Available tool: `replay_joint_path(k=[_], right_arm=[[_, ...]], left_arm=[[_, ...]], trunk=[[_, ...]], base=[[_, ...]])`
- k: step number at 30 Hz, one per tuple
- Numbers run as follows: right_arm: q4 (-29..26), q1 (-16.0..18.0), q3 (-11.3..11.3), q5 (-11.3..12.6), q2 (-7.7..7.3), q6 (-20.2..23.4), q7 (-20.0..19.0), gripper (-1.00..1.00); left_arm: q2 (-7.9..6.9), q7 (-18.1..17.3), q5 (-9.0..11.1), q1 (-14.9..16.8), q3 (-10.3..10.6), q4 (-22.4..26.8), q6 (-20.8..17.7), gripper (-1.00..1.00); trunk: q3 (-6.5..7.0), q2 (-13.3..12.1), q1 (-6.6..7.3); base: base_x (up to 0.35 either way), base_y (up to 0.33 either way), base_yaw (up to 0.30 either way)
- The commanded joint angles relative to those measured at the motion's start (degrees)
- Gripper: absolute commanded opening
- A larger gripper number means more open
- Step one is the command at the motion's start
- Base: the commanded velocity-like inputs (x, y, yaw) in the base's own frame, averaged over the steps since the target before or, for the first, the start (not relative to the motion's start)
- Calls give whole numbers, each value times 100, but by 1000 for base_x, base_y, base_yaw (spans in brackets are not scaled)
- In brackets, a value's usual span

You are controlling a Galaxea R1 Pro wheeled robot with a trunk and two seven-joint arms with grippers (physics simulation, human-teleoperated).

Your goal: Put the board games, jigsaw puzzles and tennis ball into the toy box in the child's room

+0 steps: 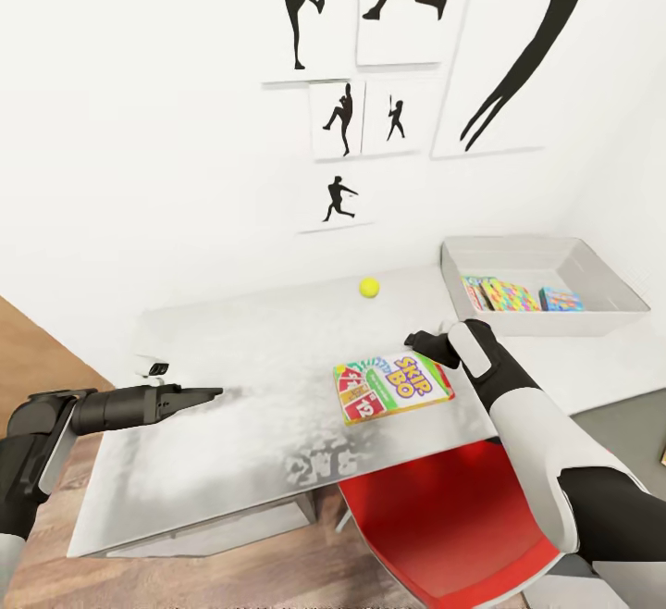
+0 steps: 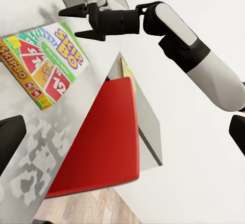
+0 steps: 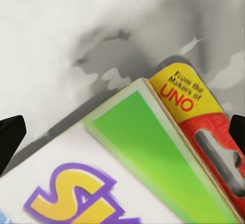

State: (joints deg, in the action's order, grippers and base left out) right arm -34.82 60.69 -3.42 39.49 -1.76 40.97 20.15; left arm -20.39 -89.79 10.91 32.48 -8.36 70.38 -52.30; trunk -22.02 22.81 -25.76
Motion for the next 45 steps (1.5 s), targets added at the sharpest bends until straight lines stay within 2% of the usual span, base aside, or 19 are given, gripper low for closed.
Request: replay_joint_path(k=[1,17,26,45], right_arm=[[-7,4,-36,59,-7,10,51,100],[-7,4,-42,46,6,-5,51,100],[-16,4,-45,9,17,4,43,100],[-16,4,-45,-1,18,-2,40,100]], left_arm=[[-1,-21,-2,3,1,2,-61,100],[-1,-21,0,3,1,2,-64,100],[-2,-21,-2,3,1,2,-69,100],[0,-21,0,3,1,2,-69,100]], trunk=[[-19,11,-3],[-149,11,-3],[-154,11,-3],[-154,11,-3]], base=[[0,0,0],[-22,21,0],[-139,63,0],[-162,192,0]])
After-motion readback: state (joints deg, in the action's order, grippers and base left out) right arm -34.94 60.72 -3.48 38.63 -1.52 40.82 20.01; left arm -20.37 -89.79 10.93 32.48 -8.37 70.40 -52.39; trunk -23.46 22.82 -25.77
